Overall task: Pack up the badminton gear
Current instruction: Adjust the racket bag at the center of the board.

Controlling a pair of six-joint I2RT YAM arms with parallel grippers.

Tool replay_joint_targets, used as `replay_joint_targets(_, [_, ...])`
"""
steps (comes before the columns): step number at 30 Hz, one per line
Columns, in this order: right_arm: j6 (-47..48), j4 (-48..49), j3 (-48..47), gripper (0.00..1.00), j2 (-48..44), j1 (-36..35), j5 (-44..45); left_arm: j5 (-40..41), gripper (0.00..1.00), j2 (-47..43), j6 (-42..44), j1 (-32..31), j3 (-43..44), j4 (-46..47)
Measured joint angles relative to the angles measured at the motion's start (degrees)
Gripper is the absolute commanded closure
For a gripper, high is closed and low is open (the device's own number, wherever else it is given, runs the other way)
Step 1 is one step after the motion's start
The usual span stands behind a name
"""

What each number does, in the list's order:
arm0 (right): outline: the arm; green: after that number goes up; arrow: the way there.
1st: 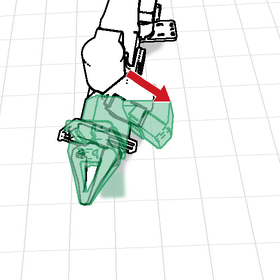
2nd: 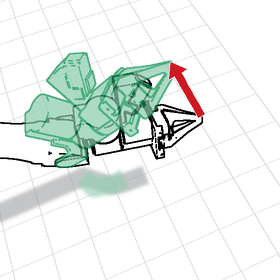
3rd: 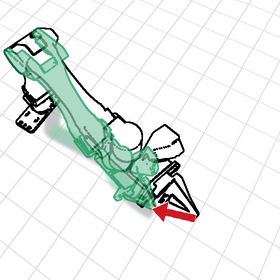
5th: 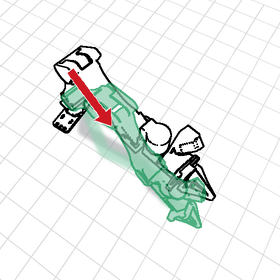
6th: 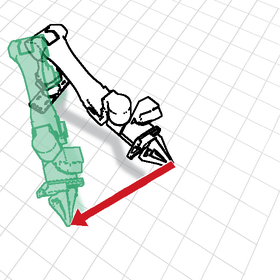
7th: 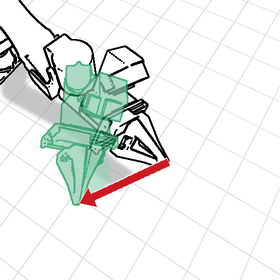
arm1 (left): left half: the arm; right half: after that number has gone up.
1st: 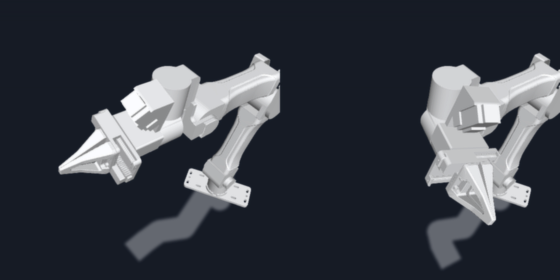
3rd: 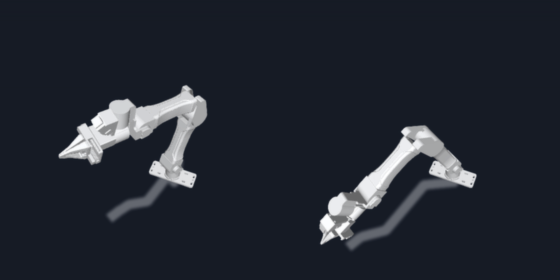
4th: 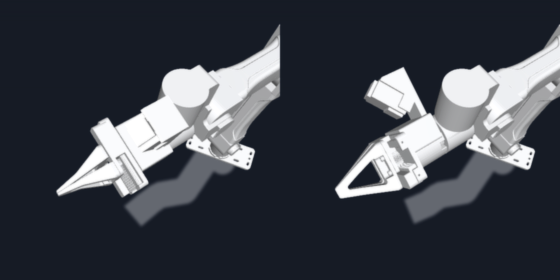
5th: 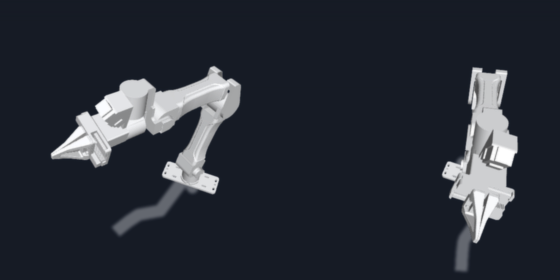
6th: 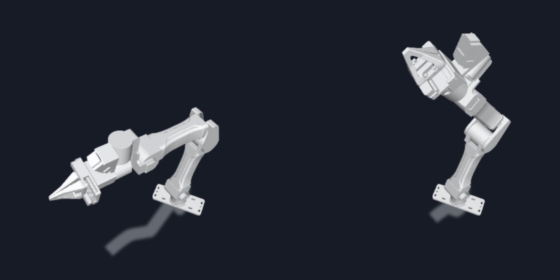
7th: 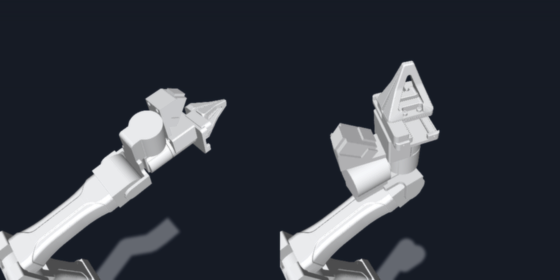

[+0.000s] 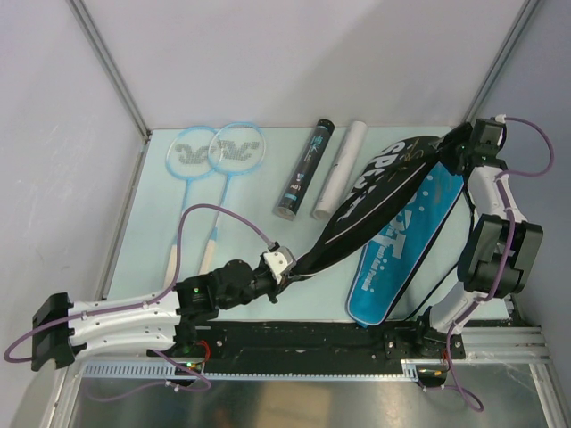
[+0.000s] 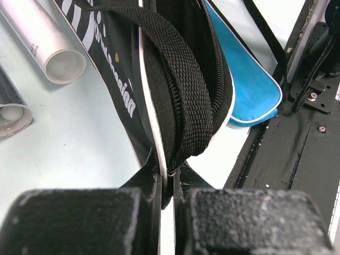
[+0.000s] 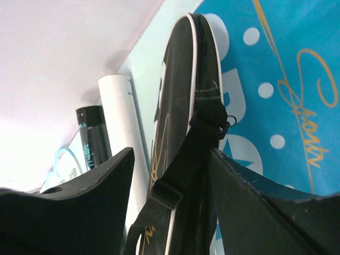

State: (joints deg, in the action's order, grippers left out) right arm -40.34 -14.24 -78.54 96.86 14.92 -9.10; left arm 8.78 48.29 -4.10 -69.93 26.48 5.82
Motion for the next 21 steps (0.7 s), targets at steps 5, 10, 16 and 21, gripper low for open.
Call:
replay_joint_targets(5, [-0.6,6.0,0.0,0.48,1.3,0.1,-0.8,-0.2,1.0,-0.1,0.0,0.0,0.0,0.0])
replay_joint_targets(10, [-0.5,11.1,0.0,0.61,2.3,-0.2,-2.4,-0.3,1.0,-0.1,0.0,0.0,0.0,0.0])
replay_joint_targets(16, [0.6,13.2,0.0,0.58,3.5,-0.6,-4.9,-0.4,1.0,-0.4,0.0,0.0,0.0,0.0])
replay_joint_targets(21, [2.9,10.8,0.0,0.46,4.4,0.5,-7.5,-0.4,1.0,-0.9,0.0,0.0,0.0,-0.2])
